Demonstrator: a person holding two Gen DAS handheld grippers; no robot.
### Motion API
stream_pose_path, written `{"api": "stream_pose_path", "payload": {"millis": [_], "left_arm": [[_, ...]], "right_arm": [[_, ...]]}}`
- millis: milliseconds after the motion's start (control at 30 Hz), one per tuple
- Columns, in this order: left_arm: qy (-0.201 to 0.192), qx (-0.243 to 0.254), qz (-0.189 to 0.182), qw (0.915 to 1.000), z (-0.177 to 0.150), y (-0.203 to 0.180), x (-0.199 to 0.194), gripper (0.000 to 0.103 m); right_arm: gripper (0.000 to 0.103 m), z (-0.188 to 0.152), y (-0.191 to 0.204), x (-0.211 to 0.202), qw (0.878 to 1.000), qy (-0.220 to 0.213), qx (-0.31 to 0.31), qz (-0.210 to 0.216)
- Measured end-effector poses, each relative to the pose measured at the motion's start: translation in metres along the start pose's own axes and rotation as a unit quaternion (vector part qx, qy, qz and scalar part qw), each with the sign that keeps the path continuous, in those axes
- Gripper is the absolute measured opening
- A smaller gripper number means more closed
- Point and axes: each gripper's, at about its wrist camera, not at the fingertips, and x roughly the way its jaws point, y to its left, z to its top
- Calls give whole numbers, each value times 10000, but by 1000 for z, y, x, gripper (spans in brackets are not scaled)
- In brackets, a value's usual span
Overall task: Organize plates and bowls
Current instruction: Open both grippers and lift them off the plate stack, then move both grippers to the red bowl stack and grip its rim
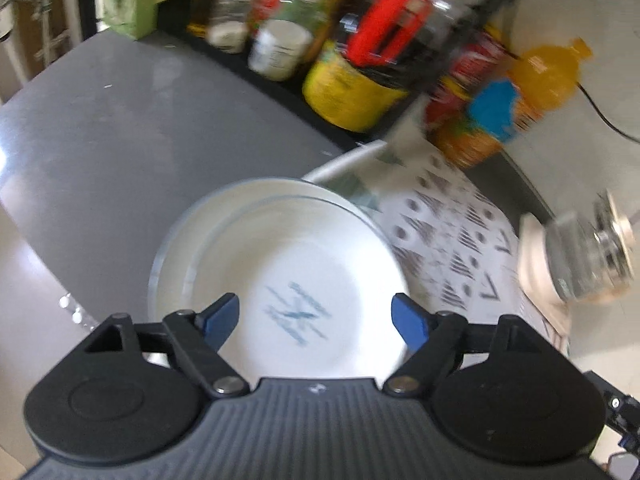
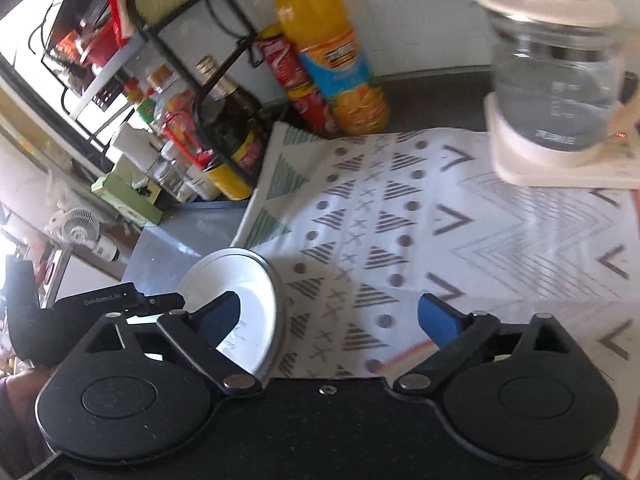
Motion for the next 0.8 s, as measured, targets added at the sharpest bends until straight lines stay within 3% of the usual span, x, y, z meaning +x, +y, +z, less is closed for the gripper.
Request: {"api": "stream_pose_path", "payload": {"millis": [333,600,800], "left_arm": [[224,703,-522,9959,-29,-62,1,82],[415,1120,-709,9903,-53,-99,10,82],[589,1465,-895,9834,-75,-126,22,81]], "right_arm": [[98,-26,-49,-43,9984,-369,362,-206],[98,-48,-80,-61,9958,-479,622,-473],[89,-69,-104,-67,9931,-448,939,-546]]}}
